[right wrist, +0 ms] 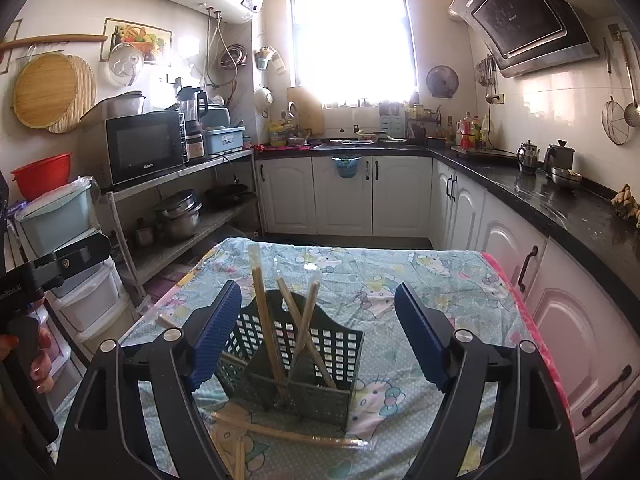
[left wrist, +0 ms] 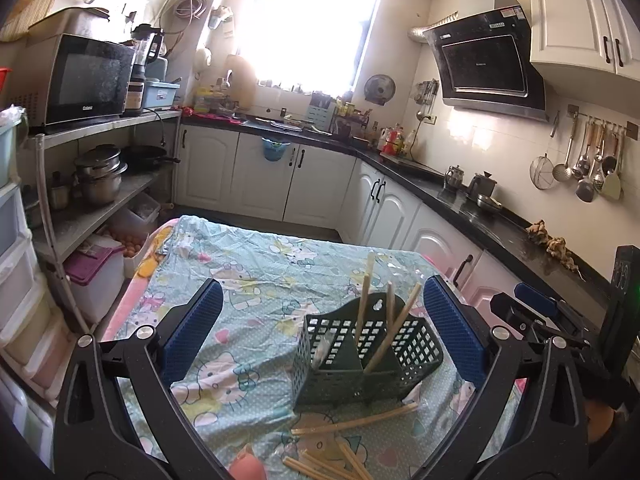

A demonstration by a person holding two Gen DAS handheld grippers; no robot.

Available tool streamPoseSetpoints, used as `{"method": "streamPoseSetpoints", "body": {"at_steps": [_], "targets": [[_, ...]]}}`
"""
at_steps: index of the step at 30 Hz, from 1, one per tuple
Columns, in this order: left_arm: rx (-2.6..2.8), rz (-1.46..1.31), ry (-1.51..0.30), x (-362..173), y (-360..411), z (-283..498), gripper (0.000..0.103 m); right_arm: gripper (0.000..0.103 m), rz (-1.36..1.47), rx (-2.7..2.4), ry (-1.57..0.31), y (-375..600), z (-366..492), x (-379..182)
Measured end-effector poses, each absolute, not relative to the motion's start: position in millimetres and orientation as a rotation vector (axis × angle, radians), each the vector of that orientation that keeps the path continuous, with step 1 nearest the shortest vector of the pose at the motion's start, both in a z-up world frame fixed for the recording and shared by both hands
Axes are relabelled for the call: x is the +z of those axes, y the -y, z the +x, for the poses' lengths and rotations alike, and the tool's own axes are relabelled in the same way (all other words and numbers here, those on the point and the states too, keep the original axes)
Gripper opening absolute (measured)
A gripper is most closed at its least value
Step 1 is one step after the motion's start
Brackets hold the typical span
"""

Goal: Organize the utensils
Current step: 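Open the right tool over the basket while the left tool releases its chopstick, then withdraw both tools from the basket back toward the chopstick pile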

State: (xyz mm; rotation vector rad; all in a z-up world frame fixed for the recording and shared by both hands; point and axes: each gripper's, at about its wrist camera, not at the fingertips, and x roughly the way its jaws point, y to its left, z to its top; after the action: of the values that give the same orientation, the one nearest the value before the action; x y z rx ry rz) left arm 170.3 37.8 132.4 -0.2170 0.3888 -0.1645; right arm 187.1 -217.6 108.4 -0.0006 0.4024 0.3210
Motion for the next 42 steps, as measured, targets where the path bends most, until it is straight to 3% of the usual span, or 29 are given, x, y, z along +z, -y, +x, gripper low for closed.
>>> {"method": "streamPoseSetpoints", "body": {"at_steps": [22,42], "targets": [[-0.158,-0.238,-0.452,99,-41,137,0.093,0.078,-0.004,0.351,-0.431,226,145,96],[-0.15,-0.218,-0.533,66,-30,121,0.093,0.078,-0.062,0.351,-0.572,234,105,44]]}}
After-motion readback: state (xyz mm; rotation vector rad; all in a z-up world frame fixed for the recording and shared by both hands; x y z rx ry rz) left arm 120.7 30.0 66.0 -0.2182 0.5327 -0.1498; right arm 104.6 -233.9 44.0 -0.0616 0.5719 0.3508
